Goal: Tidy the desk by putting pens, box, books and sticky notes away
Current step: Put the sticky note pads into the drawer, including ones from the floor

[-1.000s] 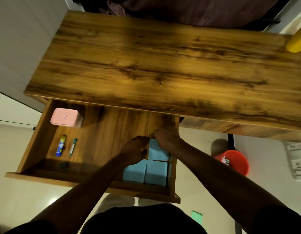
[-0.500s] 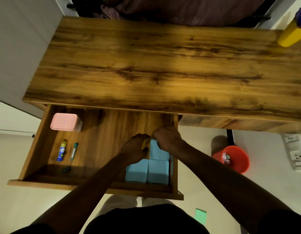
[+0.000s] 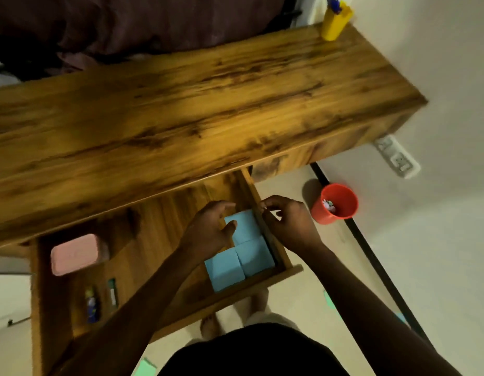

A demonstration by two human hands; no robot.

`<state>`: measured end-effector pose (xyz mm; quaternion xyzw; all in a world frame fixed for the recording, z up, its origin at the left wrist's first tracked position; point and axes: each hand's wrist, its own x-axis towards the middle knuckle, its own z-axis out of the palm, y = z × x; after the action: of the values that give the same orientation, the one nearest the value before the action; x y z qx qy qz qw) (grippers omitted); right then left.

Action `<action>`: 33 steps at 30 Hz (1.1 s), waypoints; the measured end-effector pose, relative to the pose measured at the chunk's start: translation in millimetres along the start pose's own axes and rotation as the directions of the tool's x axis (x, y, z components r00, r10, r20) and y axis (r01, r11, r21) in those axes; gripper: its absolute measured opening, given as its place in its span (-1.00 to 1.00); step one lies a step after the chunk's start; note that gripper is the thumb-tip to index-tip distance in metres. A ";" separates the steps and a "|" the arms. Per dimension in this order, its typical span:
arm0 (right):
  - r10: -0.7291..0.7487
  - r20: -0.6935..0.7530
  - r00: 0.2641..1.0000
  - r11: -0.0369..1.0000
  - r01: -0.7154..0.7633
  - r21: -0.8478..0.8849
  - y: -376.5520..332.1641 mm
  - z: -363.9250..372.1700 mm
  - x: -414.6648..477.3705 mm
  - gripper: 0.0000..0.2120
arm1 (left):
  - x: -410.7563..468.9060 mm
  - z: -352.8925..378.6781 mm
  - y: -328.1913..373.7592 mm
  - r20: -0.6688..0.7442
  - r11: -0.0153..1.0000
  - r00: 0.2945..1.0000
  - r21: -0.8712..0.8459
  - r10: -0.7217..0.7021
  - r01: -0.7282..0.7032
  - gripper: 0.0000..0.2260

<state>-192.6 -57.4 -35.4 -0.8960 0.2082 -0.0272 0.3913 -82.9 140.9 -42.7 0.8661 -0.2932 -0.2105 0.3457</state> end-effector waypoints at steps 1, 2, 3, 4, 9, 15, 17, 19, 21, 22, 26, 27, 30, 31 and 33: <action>0.039 -0.026 0.999 0.999 -0.039 0.018 -4.1 -0.6 -17.3 -0.79 | -1.6 -0.9 4.5 0.030 0.999 0.999 -0.031 0.042 -0.041 -0.60; 0.070 -0.057 0.996 0.997 -0.068 0.041 -7.7 -0.7 -33.3 -0.79 | -3.8 -1.9 8.3 0.058 0.995 0.995 -0.064 0.075 -0.072 -0.60; 0.111 -0.097 0.989 0.992 -0.104 0.070 -10.5 -0.1 -50.9 -0.78 | -5.4 -1.4 11.0 0.090 0.991 0.990 -0.088 0.107 -0.099 -0.61; 0.152 -0.136 0.979 0.985 -0.139 0.098 -11.9 1.3 -68.5 -0.77 | -8.1 -0.8 13.7 0.115 0.988 0.984 -0.098 0.133 -0.122 -0.62; 0.355 -0.261 0.898 0.929 -0.308 0.203 -5.8 2.1 -163.9 -0.84 | -30.9 25.8 41.1 0.270 0.957 0.922 -0.163 0.279 -0.242 -0.70; 0.614 -0.341 0.712 0.784 -0.499 0.369 21.5 16.8 -270.5 -0.83 | -63.9 89.2 79.8 0.450 0.910 0.792 -0.164 0.413 -0.381 -0.68; 0.681 -0.356 0.640 0.727 -0.533 0.433 28.3 18.9 -300.2 -0.85 | -76.9 114.5 92.8 0.525 0.897 0.731 -0.185 0.436 -0.403 -0.69; 0.734 -0.372 0.568 0.674 -0.546 0.497 36.8 16.4 -328.5 -0.87 | -91.3 140.9 108.0 0.582 0.875 0.668 -0.182 0.463 -0.449 -0.69; 0.762 -0.388 0.519 0.644 -0.540 0.542 45.1 10.5 -352.5 -0.87 | -104.7 163.9 125.2 0.619 0.862 0.628 -0.177 0.472 -0.475 -0.69; 0.771 -0.398 0.497 0.633 -0.537 0.557 50.5 7.1 -364.3 -0.86 | -111.4 174.9 134.5 0.638 0.858 0.609 -0.170 0.471 -0.485 -0.68; 0.803 -0.423 0.420 0.596 -0.539 0.595 81.7 -13.6 -414.3 -0.84 | -139.4 220.4 173.7 0.672 0.840 0.566 -0.161 0.478 -0.518 -0.68; 0.807 -0.425 0.411 0.591 -0.541 0.598 90.3 -20.1 -426.5 -0.83 | -146.7 231.3 182.8 0.675 0.839 0.563 -0.158 0.477 -0.521 -0.67; 0.806 -0.433 0.403 0.592 -0.551 0.588 113.2 -40.3 -458.2 -0.79 | -166.1 260.8 207.4 0.679 0.836 0.560 -0.148 0.475 -0.529 -0.67; 0.805 -0.440 0.398 0.593 -0.550 0.588 122.1 -47.6 -468.6 -0.78 | -171.8 271.7 215.3 0.676 0.834 0.559 -0.153 0.480 -0.531 -0.67; 0.802 -0.457 0.385 0.597 -0.551 0.584 142.5 -60.1 -485.2 -0.77 | -179.9 290.9 227.6 0.673 0.833 0.561 -0.153 0.483 -0.532 -0.68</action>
<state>-697.9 6.1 -39.9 -0.5663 0.6807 -0.2247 0.4067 -463.3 -14.0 -44.8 0.6142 -0.6427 -0.3971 0.2282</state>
